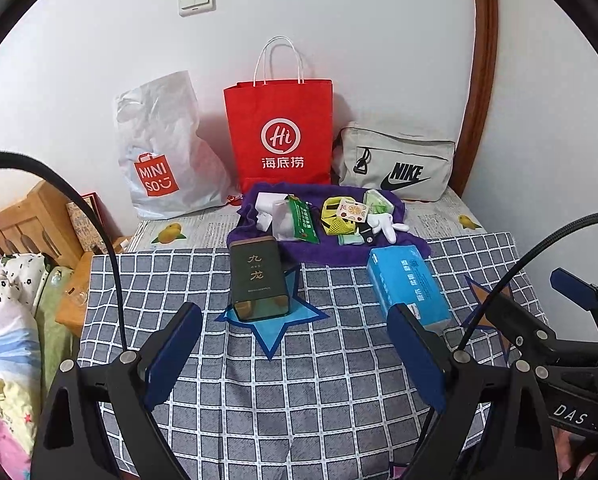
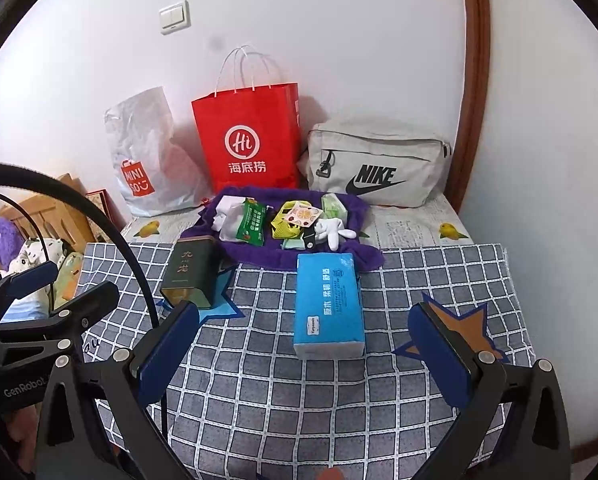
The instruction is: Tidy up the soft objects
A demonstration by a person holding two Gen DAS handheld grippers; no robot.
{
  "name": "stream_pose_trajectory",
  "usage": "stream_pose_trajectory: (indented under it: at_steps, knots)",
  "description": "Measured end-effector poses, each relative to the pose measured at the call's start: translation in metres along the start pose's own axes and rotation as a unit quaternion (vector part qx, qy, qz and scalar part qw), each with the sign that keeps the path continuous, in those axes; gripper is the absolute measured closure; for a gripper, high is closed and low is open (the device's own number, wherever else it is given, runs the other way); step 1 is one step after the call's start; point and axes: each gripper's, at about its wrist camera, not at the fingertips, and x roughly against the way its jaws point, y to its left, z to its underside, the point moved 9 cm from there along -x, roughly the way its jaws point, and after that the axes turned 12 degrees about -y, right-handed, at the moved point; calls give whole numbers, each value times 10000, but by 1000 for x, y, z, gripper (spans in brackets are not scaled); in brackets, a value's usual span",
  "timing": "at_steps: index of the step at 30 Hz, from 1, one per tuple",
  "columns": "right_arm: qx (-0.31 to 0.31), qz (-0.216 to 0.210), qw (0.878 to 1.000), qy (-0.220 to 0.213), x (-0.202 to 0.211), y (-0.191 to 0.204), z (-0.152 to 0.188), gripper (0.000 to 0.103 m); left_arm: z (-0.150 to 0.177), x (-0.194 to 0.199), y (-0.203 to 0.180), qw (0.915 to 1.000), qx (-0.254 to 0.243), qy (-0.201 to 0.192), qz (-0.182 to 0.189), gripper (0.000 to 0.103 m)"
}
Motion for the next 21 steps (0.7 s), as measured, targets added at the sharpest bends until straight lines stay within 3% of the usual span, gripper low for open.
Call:
stream_pose_trajectory:
  at_steps: [21]
  knots:
    - [87, 13, 10000, 2, 5, 4, 1, 0, 3, -1, 3, 10000, 50, 68, -14, 9]
